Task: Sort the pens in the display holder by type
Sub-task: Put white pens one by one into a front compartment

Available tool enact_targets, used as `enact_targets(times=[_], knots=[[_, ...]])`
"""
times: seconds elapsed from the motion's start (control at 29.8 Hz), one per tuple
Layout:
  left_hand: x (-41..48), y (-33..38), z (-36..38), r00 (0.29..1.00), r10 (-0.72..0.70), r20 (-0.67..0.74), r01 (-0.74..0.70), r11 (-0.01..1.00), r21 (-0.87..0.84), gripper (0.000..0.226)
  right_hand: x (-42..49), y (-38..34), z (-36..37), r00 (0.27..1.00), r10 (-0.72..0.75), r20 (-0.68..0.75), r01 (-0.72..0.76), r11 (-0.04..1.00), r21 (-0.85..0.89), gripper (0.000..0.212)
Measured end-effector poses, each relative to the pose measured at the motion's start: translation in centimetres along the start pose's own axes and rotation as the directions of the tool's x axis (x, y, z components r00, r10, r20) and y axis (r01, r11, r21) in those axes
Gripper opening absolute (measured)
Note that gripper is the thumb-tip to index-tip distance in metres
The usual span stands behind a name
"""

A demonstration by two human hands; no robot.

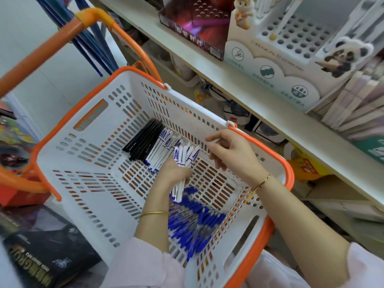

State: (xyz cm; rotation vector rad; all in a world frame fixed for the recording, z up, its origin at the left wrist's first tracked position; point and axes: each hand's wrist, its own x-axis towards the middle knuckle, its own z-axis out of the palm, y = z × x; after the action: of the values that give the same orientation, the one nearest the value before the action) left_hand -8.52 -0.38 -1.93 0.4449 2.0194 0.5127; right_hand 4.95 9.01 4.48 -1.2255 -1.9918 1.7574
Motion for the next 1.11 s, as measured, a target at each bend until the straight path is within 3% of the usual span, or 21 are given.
enact_targets(times=[0.1, 0.23, 0.34, 0.5, 0.64, 0.81, 1.01, 1.11], knots=[[-4.4, 1.5, -1.4, 0.999, 0.034, 0.024, -0.028, 0.971, -0.238, 0.018, -1.4, -1.7, -1.0, 0.999, -0.007, -0.042, 0.012, 0.993, 0.114, 0.013], [-8.7, 4.9, -0.9, 0.985, 0.141, 0.098, -0.054, 0.797, -0.601, 0.026, -3.3, -4.0, -3.6, 0.99, -0.034, -0.138, 0.058, 0.982, 0.18, 0.012], [-11.4, 8.8, 0.4, 0.947, 0.284, 0.153, -0.087, 0.683, -0.725, 0.029, -4.5, -5.3, -6.3, 0.976, -0.034, -0.217, 0.076, 0.979, 0.191, 0.011], [-14.2, 15.2, 4.1, 0.879, 0.44, 0.182, -0.179, 0.661, -0.729, 0.026, -7.1, -6.5, -12.5, 0.932, -0.048, -0.358, 0.123, 0.974, 0.189, 0.013], [-15.9, 21.2, 7.8, 0.801, 0.569, 0.187, -0.285, 0.636, -0.717, 0.042, -9.1, -7.3, -18.6, 0.878, -0.145, -0.456, 0.21, 0.973, 0.095, 0.015], [-18.8, 28.6, 13.3, 0.757, 0.637, 0.143, -0.359, 0.589, -0.724, 0.036, -11.2, -8.0, -26.9, 0.797, -0.284, -0.533, 0.247, 0.959, -0.142, 0.018], [-20.2, 33.4, 17.7, 0.756, 0.65, 0.072, -0.354, 0.499, -0.791, 0.037, -11.6, -8.3, -33.0, 0.736, -0.36, -0.574, 0.256, 0.932, -0.257, 0.025], [-19.9, 34.6, 17.7, 0.792, 0.611, 0.008, -0.354, 0.469, -0.809, 0.03, -10.6, -9.4, -34.1, 0.75, -0.38, -0.541, 0.24, 0.919, -0.313, 0.015]])
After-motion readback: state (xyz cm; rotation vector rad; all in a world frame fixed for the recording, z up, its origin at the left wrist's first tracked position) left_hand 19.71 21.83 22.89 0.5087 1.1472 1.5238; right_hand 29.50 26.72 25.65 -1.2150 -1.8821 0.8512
